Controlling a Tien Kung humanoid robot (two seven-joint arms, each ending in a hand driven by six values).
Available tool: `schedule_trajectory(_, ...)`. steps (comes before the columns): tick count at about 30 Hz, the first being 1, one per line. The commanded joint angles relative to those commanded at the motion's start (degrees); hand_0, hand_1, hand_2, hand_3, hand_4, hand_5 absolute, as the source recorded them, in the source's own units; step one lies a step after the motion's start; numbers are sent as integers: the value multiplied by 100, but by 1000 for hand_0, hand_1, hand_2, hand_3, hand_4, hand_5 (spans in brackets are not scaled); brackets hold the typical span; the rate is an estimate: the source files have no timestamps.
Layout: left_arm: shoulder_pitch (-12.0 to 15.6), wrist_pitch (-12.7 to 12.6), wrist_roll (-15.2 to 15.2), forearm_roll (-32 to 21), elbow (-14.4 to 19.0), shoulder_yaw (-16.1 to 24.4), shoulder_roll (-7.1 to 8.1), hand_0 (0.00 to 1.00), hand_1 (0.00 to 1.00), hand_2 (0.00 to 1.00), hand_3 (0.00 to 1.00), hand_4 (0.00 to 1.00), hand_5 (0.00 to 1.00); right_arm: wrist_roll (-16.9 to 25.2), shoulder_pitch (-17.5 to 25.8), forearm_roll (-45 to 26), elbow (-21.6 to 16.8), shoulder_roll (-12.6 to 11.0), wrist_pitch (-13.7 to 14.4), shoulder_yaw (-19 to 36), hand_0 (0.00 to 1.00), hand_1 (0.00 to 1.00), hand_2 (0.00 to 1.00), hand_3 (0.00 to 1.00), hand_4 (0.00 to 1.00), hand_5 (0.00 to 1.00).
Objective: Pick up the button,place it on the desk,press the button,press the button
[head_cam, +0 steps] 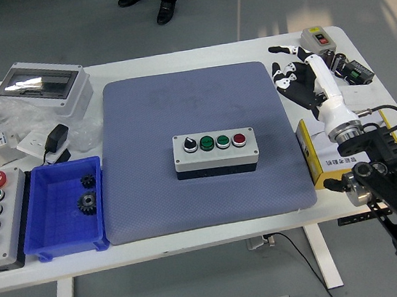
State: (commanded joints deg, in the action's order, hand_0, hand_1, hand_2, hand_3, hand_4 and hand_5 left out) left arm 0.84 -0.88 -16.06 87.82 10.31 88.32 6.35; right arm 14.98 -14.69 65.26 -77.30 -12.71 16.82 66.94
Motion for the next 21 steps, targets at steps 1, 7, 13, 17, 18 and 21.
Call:
schedule_trajectory(1,-1,0,0,-5,0,-4,-1,618,570,553,601,537,241,133,44,-151,44,14,-21,52,275,417,548,697,543,275)
schedule_trajectory(7,0,-8,6,-21,0,-9,-6,618,571,552,600,538,243,538,389,-845,73,31,-198,354,695,683,703,694,629,366)
schedule_trajectory(13,-1,-21,7,-39,0,-22,-11,619,571,552,599,537,244,560,668,-1197,-69,-170,-371,318,801,753,762,703,733,598)
schedule_trajectory(17,-6,-43,-1,-49,0,-40,-16,619,571,552,599,537,244,580,795,-1334,-158,-269,-461,186,801,753,762,703,733,598)
schedule_trajectory(18,-6,-49,-5,-49,0,-43,-17,619,571,552,599,537,244,582,818,-1344,-175,-280,-477,163,801,753,762,703,733,598)
schedule_trajectory(21,-5,-70,-7,-65,0,-64,-24,619,574,552,601,538,243,578,896,-1312,-234,-287,-521,146,817,763,769,720,813,752)
